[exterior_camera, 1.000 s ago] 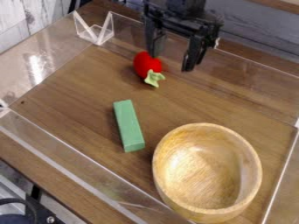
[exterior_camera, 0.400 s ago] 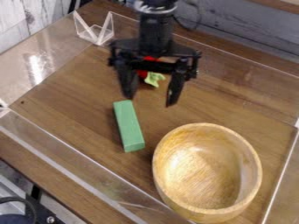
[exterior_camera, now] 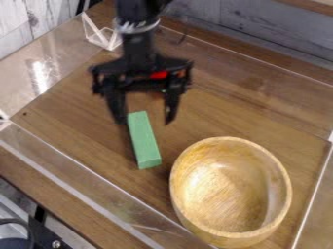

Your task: Put the green block in the brown bowl

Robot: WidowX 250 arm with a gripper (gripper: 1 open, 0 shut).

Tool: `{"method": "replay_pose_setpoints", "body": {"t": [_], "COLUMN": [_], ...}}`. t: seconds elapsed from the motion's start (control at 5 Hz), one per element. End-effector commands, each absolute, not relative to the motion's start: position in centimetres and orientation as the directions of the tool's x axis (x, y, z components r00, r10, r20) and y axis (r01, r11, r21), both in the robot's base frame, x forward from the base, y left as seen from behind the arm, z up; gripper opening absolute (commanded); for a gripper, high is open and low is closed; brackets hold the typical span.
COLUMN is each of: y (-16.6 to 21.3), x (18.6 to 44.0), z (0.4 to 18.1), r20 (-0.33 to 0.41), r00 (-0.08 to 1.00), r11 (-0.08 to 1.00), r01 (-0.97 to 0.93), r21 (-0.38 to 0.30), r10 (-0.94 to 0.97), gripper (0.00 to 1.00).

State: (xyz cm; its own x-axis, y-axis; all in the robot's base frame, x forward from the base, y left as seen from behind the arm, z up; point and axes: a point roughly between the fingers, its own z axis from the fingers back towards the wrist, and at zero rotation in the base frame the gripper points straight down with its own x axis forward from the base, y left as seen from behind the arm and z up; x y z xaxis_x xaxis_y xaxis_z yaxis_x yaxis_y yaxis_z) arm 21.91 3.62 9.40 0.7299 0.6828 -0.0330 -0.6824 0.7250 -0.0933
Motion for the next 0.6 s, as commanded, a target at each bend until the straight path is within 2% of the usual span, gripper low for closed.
{"method": "replay_pose_setpoints", "body": {"t": [0.0, 0.2, 0.4], "y": [3.4, 2.4, 1.6], "x": [22.7, 23.4, 23.8], "z": [9.1, 7.9, 7.1], "r20": [-0.006, 0.003, 0.021], "r00": [0.708, 0.705, 0.75], "r11": [0.698, 0.694, 0.739], "r01": [-0.698, -0.697, -0.647], "r21": [-0.16, -0.179, -0.186], "r10": [0.706, 0.709, 0.661], "gripper": [1.0, 1.0, 1.0]}}
